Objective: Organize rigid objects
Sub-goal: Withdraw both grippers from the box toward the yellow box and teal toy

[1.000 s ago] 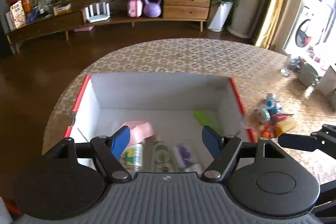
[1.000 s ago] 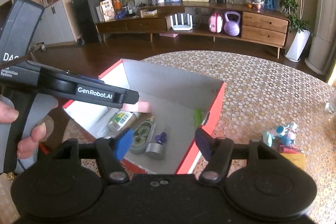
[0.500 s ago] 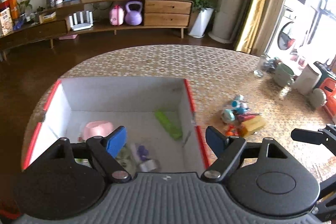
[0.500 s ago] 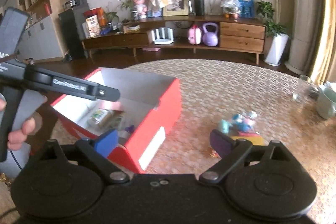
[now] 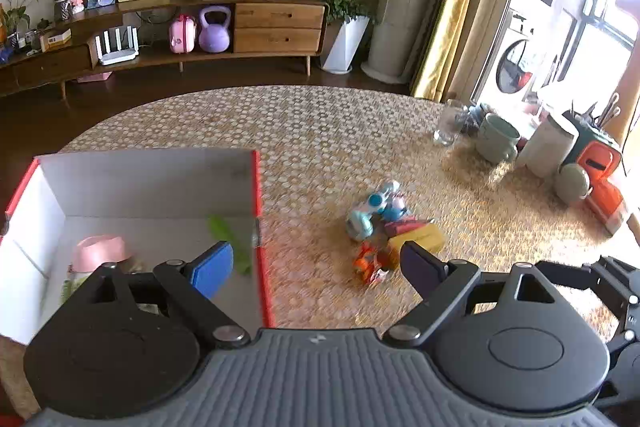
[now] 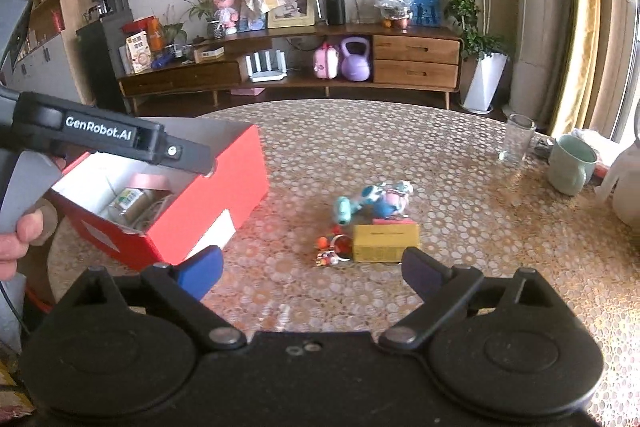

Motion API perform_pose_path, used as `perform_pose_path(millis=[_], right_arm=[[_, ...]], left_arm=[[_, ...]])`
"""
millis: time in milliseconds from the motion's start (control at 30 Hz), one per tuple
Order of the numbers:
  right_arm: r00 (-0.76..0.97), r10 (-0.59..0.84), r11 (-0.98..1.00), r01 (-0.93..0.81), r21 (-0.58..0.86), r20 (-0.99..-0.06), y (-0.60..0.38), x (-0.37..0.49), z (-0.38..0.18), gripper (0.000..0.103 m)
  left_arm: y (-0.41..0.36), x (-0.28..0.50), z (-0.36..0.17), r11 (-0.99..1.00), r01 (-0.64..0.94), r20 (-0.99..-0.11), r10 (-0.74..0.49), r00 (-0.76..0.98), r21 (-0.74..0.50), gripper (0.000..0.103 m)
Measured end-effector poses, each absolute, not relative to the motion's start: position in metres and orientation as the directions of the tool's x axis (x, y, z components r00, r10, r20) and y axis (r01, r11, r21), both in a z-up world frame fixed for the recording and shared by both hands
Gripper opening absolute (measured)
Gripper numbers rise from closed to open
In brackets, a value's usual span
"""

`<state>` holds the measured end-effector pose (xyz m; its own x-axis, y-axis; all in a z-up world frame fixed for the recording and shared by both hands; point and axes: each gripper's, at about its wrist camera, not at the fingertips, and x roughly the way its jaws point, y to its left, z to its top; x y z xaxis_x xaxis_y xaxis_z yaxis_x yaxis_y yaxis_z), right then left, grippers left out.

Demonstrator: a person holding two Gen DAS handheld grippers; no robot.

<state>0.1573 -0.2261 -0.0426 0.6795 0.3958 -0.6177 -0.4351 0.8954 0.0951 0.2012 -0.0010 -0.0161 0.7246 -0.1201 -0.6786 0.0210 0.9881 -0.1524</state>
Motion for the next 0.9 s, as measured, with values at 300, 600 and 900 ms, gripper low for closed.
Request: perform_pose_path(millis=[300,600,900], right_arm=[[0.690,0.365,0.909,-0.409,0.080,-0.625,-0.244,0.180,-0.065,0.096],[0.673,0.365,0.906,-0.415,0.079,-0.644,-0.251,0.205,-0.088,0.096],[0.653,0.359,0.905,-0.417,0.079,-0.667,-0.246,0.236,-0.105,0.096]], left_arm=[[-0.035,0.238,-0.038,0.991,-0.005,-0.709,-0.090,0.699,-0.131,0.091],[-0.059,0.285,-0.070,0.995,-0.050,-0.741,-0.031,0.670,-0.087,0.091],[-0.071,0.319,-0.102,0.995,-0.078,-0.766,0.008,0.643,-0.055,0.091]])
